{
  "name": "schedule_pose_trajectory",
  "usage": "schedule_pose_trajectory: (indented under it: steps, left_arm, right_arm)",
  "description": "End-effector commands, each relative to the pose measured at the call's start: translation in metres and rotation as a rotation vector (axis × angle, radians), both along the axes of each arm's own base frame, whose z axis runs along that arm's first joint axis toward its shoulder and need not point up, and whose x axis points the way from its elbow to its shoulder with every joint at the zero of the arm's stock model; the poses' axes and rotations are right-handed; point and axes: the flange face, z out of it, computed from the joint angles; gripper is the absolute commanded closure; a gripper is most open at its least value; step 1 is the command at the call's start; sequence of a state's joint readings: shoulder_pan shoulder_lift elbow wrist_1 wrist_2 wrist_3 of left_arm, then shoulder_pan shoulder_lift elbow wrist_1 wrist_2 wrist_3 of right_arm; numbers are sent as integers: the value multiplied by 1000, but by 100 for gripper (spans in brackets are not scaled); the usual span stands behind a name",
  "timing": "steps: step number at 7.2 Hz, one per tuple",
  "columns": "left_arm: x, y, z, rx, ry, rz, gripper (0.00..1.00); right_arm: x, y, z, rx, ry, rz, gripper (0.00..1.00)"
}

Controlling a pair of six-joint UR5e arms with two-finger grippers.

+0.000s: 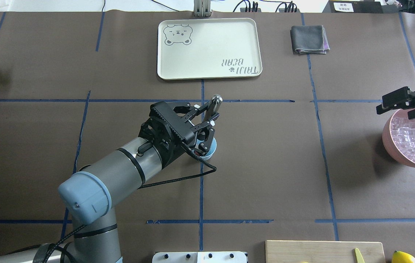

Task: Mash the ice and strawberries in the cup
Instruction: 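Press the pestle down into the cup onto the ice and strawberry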

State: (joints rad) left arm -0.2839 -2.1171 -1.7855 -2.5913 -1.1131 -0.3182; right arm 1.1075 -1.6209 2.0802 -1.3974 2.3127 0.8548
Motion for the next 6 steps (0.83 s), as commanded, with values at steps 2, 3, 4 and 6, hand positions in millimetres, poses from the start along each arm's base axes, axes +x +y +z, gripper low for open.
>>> schedule_pose_trajectory:
  steps: [2,3,4,6]
  left_arm:
    - [27,11,13,-5,-17,28,100]
    - [32,16,17,-7,-26,39,100]
    - [35,16,22,-9,-35,40,100]
    - [41,18,26,-12,-47,45,100]
  right_arm:
    - [0,0,1,-3,2,1,0]
    - [0,0,2,-3,2,0,0]
    - [0,-1,1,-3,2,1,0]
    - [-1,-1,2,-4,2,0,0]
